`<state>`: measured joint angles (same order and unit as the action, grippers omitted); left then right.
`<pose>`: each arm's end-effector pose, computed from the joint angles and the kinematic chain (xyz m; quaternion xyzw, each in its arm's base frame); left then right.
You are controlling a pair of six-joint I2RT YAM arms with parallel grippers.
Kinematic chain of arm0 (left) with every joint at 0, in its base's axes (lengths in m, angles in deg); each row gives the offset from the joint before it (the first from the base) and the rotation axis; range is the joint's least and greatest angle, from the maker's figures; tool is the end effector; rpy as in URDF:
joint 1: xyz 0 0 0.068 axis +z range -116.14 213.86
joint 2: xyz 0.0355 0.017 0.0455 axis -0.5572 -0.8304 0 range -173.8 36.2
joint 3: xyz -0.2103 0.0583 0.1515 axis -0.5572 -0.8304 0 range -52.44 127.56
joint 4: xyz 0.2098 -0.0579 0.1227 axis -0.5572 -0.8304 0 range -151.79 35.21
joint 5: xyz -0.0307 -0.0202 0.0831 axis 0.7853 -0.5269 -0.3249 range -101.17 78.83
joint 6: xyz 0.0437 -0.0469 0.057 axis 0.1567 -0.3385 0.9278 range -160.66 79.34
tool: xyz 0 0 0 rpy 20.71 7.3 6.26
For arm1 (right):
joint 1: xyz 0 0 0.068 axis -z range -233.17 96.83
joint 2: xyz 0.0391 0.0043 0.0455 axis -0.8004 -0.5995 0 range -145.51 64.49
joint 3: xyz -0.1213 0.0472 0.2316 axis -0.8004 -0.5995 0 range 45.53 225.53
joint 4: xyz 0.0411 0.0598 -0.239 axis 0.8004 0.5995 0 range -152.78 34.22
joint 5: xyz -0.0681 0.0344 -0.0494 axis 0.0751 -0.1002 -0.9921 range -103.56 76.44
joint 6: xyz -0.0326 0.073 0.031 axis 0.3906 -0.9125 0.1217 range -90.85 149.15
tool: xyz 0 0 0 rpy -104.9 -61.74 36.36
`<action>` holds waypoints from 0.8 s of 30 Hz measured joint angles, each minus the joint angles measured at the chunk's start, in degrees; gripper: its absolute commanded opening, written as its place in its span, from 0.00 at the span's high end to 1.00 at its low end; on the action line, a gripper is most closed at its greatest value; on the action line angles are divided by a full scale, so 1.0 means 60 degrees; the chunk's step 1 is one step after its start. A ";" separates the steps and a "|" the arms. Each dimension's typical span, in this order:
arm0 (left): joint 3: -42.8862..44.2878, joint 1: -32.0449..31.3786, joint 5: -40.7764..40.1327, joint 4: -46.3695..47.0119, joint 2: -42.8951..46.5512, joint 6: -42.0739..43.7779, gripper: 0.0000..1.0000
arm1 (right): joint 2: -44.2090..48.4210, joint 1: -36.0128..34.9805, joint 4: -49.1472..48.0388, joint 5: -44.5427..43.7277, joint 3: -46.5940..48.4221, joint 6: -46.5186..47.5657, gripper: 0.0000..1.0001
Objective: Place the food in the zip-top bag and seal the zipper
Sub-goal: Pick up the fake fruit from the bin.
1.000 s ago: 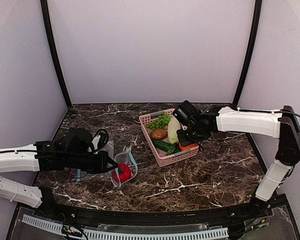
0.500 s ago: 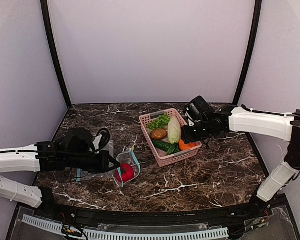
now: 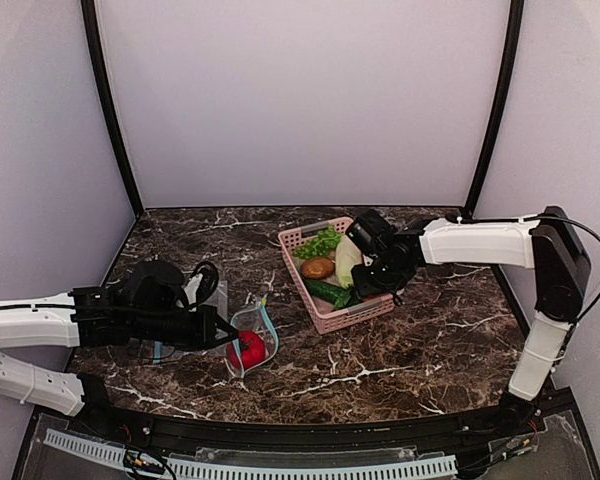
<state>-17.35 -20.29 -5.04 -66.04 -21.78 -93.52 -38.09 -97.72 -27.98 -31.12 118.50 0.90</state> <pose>0.1370 -0.2032 0.2122 0.0350 0.8819 -0.4042 0.2402 0.2802 0.2438 0.1695 -0.1032 0.9588 0.0100 0.2645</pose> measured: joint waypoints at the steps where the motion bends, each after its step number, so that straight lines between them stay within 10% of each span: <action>1: -0.0004 0.0000 -0.0004 -0.0004 0.0004 -0.0015 0.99 | -0.0076 -0.0015 0.0015 -0.0069 0.0076 -0.0051 0.41; 24: -0.0004 0.0000 0.0007 0.0000 0.0004 -0.0018 0.99 | 0.0113 -0.0510 0.0484 -0.1388 0.0375 -0.0637 0.78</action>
<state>-17.37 -20.29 -5.00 -66.04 -21.76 -93.63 -37.41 -100.78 -25.07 -39.45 120.75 -2.93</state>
